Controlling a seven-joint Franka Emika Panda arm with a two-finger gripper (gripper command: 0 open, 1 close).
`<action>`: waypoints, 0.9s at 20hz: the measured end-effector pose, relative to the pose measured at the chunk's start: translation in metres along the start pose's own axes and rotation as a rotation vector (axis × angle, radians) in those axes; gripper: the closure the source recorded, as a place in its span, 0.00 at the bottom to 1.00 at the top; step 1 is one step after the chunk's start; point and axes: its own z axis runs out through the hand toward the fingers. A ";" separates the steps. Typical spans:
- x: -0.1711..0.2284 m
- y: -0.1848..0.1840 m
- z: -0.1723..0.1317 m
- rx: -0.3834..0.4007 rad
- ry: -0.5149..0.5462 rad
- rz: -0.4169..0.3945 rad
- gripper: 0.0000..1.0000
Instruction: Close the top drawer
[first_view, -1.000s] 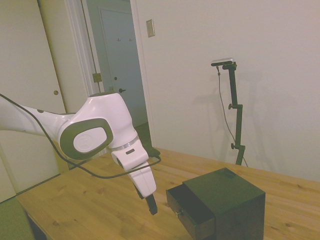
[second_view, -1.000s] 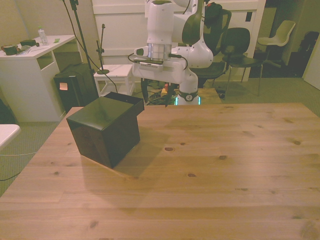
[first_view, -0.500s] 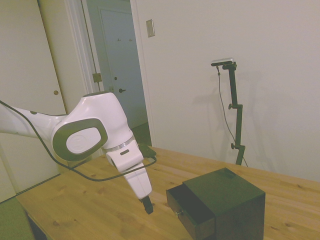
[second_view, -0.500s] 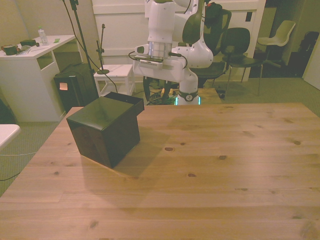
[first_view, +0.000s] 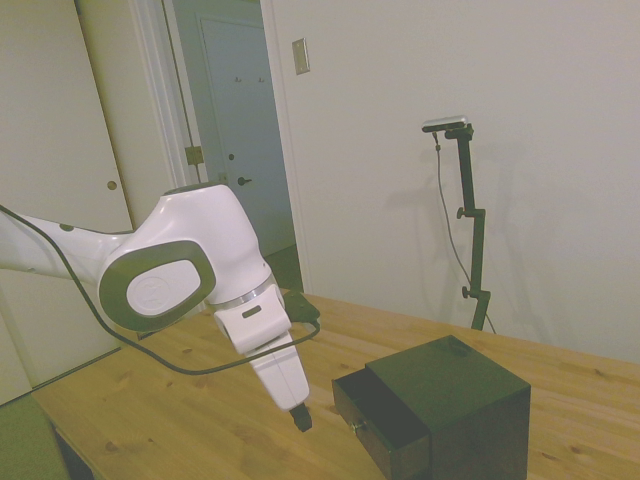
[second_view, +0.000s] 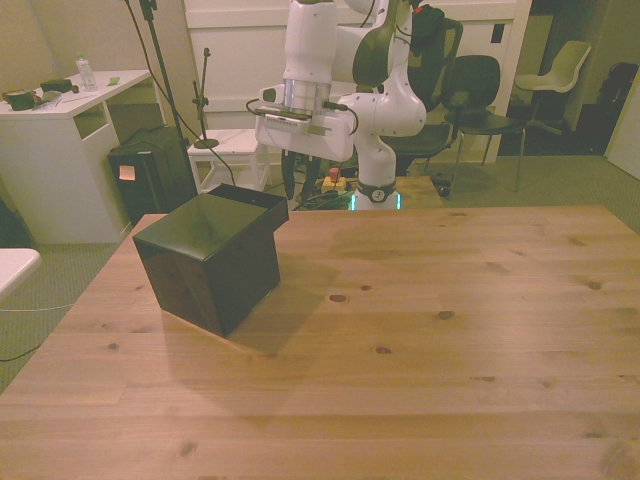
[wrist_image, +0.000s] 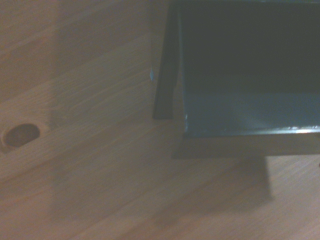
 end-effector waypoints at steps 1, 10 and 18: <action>0.003 -0.001 0.000 0.006 0.004 0.005 1.00; 0.048 -0.021 0.007 0.009 0.021 0.047 1.00; 0.072 -0.037 0.009 0.009 0.035 0.060 1.00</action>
